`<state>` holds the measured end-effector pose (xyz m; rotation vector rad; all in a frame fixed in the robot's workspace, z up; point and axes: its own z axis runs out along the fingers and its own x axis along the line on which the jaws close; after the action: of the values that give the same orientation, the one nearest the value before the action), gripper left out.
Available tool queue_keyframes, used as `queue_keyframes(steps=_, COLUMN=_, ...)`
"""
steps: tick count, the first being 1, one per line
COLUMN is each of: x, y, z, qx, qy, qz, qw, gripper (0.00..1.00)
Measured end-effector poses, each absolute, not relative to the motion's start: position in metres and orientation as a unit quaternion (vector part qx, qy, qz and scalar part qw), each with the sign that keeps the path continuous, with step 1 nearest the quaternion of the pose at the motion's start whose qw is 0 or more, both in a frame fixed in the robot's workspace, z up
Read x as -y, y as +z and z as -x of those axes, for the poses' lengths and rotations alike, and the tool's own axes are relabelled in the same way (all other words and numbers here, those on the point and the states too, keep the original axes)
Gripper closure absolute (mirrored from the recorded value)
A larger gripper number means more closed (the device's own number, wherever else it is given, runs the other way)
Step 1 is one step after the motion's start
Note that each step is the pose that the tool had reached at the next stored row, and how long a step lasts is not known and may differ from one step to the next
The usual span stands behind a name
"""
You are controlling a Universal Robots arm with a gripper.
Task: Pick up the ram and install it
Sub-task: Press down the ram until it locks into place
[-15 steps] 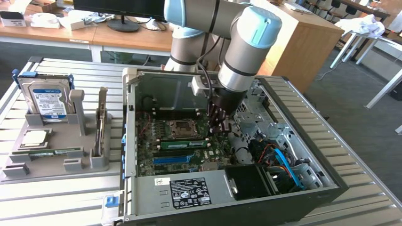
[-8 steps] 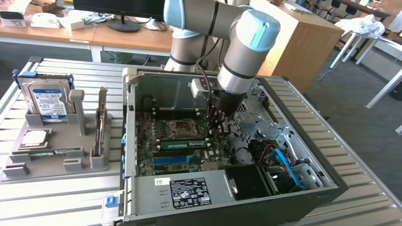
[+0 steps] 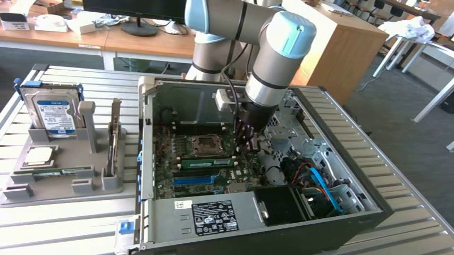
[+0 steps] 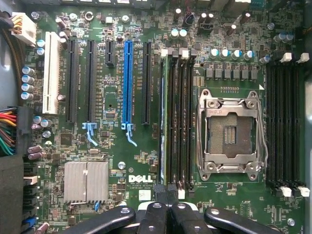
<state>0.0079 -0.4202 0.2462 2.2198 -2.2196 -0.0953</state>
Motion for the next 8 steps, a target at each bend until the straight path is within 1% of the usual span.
queue_keyframes(steps=8, x=0.4202, y=0.2407, z=-0.0080, qx=0.707, qy=-0.030, qz=-0.707, qw=0.001, gripper=0.90)
